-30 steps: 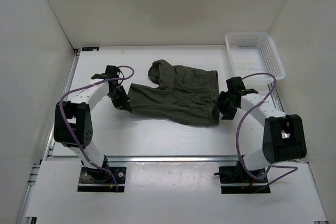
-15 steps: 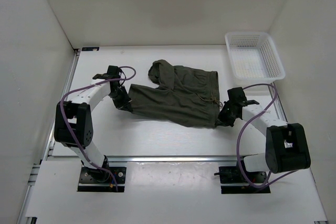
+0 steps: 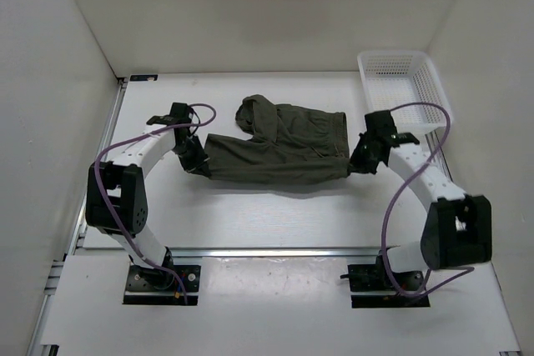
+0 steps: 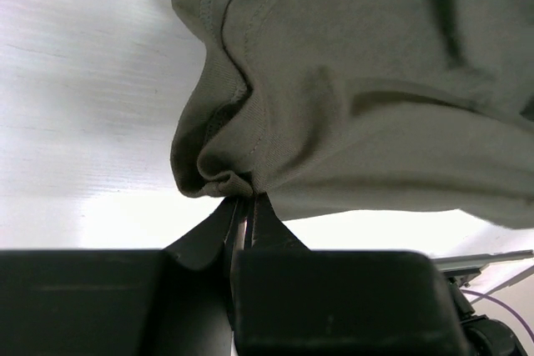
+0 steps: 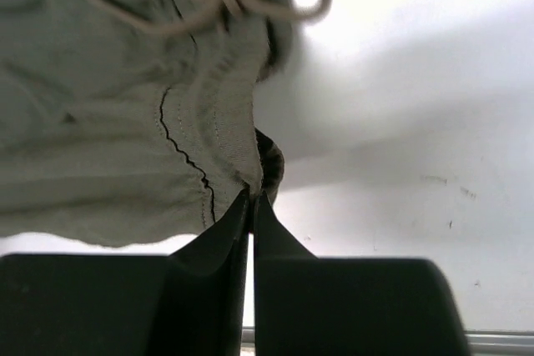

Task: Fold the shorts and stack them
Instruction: Flatten the shorts out

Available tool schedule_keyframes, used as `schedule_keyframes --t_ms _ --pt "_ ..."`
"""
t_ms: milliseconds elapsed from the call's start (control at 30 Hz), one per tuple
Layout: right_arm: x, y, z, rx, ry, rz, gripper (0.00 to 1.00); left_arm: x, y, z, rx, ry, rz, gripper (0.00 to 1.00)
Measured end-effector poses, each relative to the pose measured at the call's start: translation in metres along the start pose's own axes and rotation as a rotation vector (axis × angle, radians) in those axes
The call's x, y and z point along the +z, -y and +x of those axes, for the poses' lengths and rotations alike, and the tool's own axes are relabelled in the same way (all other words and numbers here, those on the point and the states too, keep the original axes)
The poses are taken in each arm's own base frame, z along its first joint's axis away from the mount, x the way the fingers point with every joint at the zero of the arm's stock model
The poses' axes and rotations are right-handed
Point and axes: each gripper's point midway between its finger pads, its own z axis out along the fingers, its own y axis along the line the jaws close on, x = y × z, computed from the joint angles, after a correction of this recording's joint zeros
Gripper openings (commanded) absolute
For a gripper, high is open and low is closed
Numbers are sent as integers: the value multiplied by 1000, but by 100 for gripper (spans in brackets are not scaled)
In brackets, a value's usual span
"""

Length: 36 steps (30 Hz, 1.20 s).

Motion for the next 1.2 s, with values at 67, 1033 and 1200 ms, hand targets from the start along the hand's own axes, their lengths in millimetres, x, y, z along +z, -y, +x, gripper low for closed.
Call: schedule_keyframes --t_ms 67,1033,1200 --pt "9 -7 -17 -9 -6 23 1 -2 2 -3 2 8 5 10" --pt "8 -22 -28 -28 72 -69 71 8 28 -4 80 -3 -6 10" --pt "20 -1 24 21 -27 -76 70 8 28 -3 78 -4 -6 10"
